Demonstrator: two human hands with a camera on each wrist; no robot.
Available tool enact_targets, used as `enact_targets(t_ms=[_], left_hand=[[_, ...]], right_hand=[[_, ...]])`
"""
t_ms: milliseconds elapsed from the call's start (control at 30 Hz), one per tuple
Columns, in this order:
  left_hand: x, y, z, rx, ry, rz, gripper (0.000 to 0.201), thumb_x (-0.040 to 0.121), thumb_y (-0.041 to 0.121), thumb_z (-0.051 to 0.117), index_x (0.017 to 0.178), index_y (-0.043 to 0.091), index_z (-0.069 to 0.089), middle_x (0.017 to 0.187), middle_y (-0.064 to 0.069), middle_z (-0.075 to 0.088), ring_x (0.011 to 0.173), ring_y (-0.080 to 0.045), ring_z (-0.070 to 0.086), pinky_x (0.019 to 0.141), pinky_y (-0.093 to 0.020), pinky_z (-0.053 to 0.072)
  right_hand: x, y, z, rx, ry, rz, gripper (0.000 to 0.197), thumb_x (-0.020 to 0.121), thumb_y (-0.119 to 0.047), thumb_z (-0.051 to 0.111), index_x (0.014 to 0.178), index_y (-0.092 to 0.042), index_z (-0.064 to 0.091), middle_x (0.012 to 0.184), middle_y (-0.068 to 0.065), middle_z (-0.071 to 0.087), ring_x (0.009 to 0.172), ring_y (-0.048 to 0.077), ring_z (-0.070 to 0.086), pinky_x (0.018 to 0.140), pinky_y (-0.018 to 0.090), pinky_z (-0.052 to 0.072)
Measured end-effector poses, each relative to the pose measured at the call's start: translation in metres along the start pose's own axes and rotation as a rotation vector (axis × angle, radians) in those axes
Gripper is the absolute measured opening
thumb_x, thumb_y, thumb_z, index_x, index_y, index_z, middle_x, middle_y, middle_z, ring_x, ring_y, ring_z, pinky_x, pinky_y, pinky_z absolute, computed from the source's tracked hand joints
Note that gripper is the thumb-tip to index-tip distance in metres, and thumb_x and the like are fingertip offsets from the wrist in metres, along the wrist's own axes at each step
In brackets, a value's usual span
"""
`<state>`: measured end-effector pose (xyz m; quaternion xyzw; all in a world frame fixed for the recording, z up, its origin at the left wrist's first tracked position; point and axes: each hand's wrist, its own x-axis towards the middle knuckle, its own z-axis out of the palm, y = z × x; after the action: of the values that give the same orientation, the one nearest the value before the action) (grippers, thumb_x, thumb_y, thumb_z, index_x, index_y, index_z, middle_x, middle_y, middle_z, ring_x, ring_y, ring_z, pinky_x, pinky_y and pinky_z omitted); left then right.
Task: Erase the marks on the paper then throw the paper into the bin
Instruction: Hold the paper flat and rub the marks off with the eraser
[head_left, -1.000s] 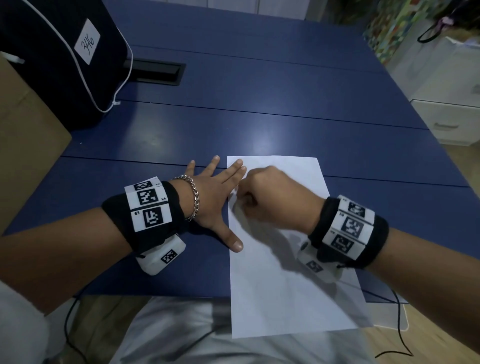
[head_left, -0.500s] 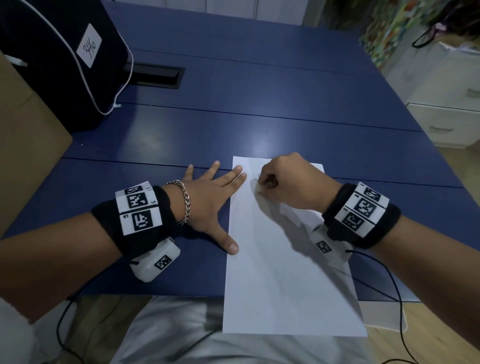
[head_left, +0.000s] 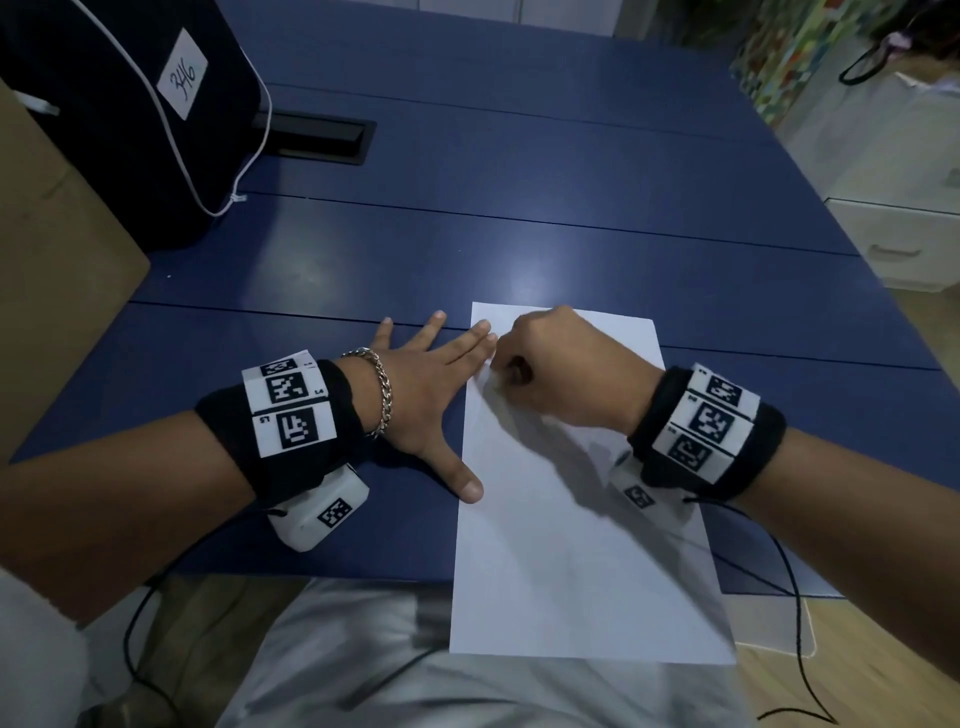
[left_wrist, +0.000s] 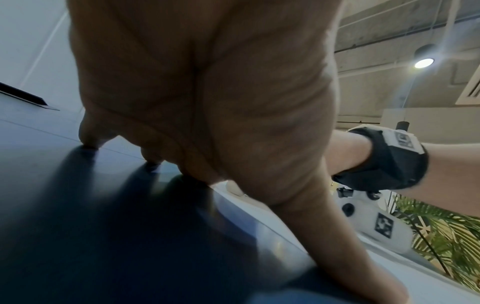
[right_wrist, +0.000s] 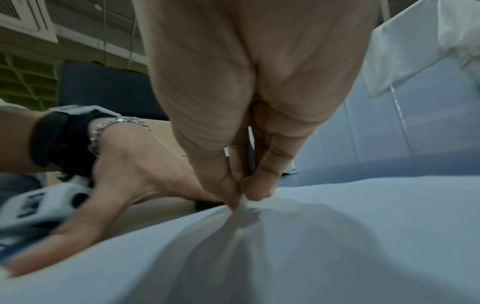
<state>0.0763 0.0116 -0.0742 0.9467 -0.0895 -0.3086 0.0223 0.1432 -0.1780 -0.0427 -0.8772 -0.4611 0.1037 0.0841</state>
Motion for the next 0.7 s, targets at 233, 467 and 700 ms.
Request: enact_targets(t_ms=[233, 467, 700], left_hand=[[0.001, 0.001, -0.001, 0.006, -0.011, -0.003, 0.17, 0.036, 0.107, 0.062, 0.157, 0.035, -0.035, 0.163, 0.023, -0.04, 0.154, -0.028, -0.036, 0.118, -0.079, -0.005], [-0.001, 0.002, -0.002, 0.005, -0.003, -0.01, 0.17, 0.038, 0.105, 0.065, 0.158, 0.034, -0.034, 0.164, 0.022, -0.038, 0.154, -0.029, -0.035, 0.118, -0.079, -0.004], [0.0, 0.002, -0.002, 0.015, -0.031, -0.015, 0.171, 0.037, 0.107, 0.063, 0.155, 0.036, -0.039, 0.161, 0.023, -0.042, 0.153, -0.029, -0.037, 0.118, -0.08, -0.004]], right_hand=[[-0.001, -0.003, -0.003, 0.056, -0.085, -0.095, 0.009, 0.083, -0.02, 0.072, 0.087, -0.021, 0.08, 0.076, -0.007, 0.072, 0.067, 0.014, 0.06, 0.067, 0.028, 0.048], [-0.014, -0.013, 0.004, 0.063, -0.189, -0.193, 0.008, 0.081, -0.021, 0.071, 0.083, -0.022, 0.078, 0.077, -0.011, 0.069, 0.063, 0.004, 0.054, 0.065, 0.018, 0.046], [-0.003, 0.002, -0.001, 0.017, -0.03, -0.117, 0.005, 0.081, -0.019, 0.07, 0.078, -0.019, 0.074, 0.077, -0.005, 0.069, 0.066, 0.015, 0.057, 0.065, 0.03, 0.046]])
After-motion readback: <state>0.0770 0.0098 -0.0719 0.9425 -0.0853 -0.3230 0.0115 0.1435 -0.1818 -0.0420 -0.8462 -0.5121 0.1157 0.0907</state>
